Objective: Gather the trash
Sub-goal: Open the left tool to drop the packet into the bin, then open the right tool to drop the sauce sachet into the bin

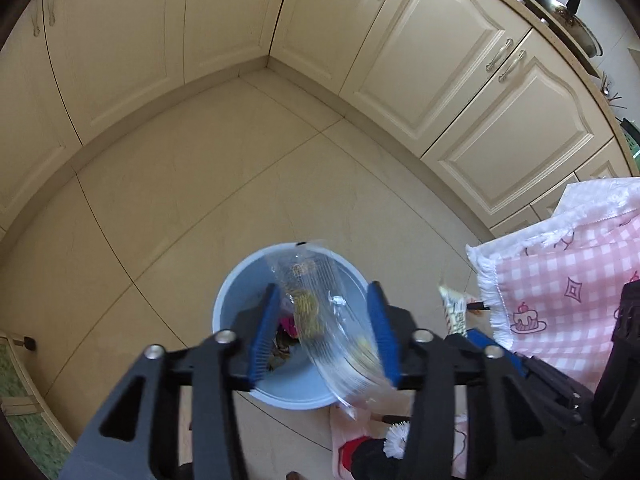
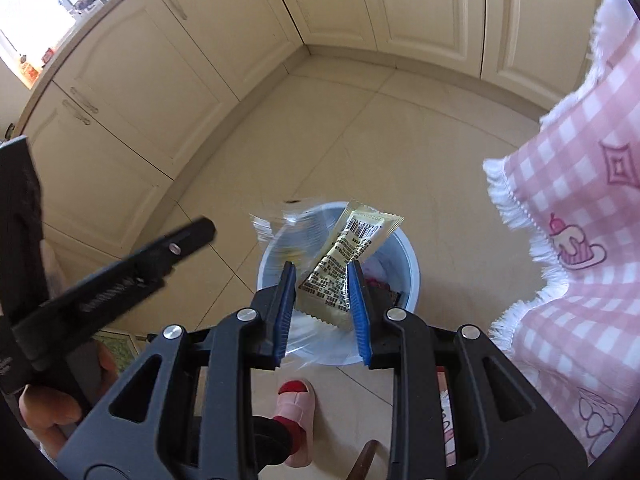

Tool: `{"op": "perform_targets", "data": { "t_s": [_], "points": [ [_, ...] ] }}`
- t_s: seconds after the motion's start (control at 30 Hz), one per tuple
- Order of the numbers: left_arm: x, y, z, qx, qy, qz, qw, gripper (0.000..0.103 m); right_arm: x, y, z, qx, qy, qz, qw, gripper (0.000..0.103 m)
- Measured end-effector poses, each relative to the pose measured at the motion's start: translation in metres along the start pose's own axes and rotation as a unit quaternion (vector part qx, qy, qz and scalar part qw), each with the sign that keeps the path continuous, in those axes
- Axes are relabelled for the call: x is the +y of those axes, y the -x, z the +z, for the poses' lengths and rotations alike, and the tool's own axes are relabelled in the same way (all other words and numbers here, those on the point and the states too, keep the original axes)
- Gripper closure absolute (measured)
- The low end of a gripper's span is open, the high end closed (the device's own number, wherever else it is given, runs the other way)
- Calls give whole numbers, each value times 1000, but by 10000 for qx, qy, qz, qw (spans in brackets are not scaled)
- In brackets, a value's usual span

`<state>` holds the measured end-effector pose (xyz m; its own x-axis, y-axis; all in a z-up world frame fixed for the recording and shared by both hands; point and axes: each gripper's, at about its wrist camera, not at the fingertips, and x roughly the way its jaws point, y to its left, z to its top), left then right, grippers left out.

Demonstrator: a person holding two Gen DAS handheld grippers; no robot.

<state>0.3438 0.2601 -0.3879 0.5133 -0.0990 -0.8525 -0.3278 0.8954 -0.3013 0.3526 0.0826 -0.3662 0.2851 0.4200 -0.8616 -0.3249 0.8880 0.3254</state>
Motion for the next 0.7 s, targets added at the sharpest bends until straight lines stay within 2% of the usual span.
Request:
{"op": "perform_targets", "data": {
  "t_s": [0.27, 0.7],
  "points": [
    [4, -4, -4, 176, 33, 136, 9997, 56, 4, -5, 0, 35, 34, -22, 10000, 76],
    [20, 1, -3, 149, 170, 230, 9995, 52, 18, -14, 9, -15, 163, 3, 9999, 73]
  ]
}}
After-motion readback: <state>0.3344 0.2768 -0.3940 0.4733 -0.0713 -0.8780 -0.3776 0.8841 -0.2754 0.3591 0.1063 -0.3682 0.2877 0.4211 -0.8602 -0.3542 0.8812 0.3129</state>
